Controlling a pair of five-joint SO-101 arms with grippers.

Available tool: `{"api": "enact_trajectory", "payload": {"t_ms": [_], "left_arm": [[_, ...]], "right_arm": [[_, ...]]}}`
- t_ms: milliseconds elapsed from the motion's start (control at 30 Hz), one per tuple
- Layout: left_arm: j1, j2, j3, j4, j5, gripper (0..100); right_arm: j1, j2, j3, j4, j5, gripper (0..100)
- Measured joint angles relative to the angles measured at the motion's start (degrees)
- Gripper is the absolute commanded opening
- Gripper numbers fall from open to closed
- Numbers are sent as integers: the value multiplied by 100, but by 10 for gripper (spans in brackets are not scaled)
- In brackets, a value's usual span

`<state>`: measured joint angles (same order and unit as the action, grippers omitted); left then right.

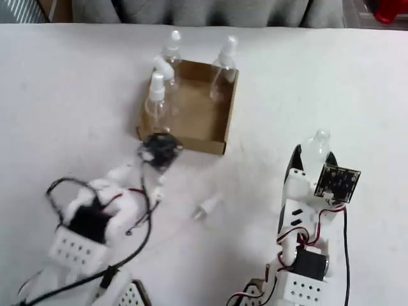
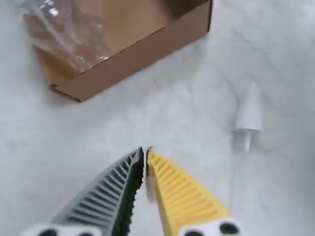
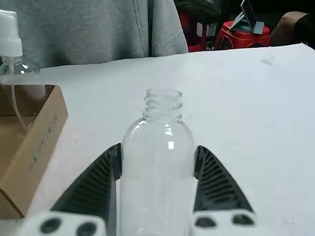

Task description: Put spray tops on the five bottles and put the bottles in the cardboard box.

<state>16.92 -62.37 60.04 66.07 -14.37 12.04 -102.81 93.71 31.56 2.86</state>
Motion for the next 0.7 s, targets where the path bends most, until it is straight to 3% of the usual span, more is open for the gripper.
{"api": "enact_trajectory", "payload": {"t_ms": [167, 300, 700], "left_arm": [[668, 1099, -448, -79, 0, 203], [1090, 1925, -879, -220, 308, 199], [1829, 5090, -2057, -835, 316, 203]], "right_arm": [[-9, 0, 0, 0, 0, 16], [-9, 0, 0, 0, 0, 16], [-9, 0, 0, 0, 0, 16]]}}
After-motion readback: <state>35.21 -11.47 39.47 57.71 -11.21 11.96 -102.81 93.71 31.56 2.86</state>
